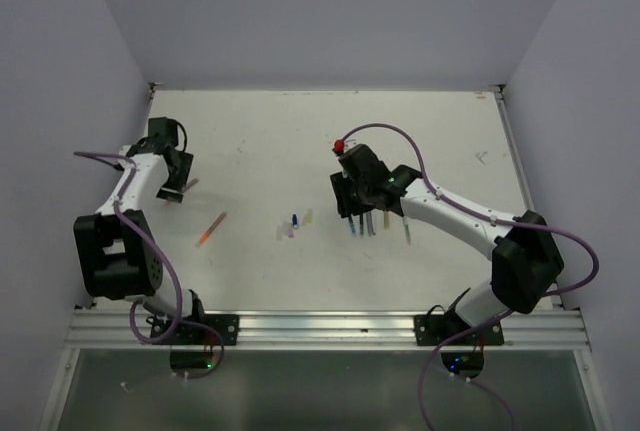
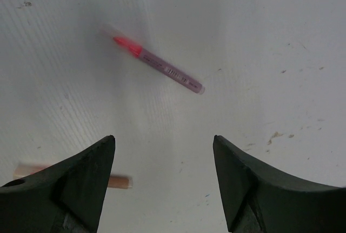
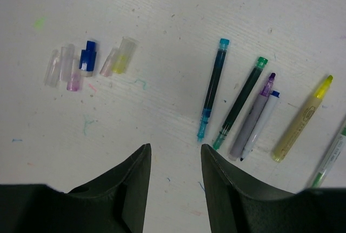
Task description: Open the pen caps
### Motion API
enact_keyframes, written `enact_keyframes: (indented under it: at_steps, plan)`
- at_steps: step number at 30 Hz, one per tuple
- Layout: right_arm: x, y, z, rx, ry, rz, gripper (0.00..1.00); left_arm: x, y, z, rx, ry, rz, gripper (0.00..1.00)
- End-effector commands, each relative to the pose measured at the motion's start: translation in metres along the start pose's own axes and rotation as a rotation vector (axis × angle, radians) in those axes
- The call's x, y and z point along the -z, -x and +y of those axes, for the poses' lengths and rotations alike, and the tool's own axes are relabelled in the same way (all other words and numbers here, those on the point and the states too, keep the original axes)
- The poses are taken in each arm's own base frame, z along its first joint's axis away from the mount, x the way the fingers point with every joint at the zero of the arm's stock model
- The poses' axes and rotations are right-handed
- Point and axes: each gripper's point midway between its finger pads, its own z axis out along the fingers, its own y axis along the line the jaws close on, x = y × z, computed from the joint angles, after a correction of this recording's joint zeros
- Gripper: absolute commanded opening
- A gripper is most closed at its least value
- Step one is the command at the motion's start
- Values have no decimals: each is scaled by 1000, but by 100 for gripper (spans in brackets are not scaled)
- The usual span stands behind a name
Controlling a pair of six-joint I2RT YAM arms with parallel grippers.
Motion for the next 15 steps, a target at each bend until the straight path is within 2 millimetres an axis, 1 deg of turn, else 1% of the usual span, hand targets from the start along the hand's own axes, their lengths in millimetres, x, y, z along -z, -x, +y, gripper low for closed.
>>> enact_keyframes:
  at_steps: [1, 6, 12, 13, 15]
  plan:
    - [10, 5, 4, 24, 31, -31, 46, -11, 6, 4, 124, 57, -4, 75]
    - [8, 1, 1, 32, 21, -22, 46, -33, 12, 8, 156, 113, 3, 72]
    - [3, -1, 0, 35, 18, -15, 46, -50, 17, 14, 211, 153, -5, 71]
    - [2, -1, 0, 37, 18, -15, 46, -52, 16, 9, 219, 135, 12, 71]
    - [0, -1, 1, 37, 18, -15, 46, -59, 16, 8, 231, 140, 22, 70]
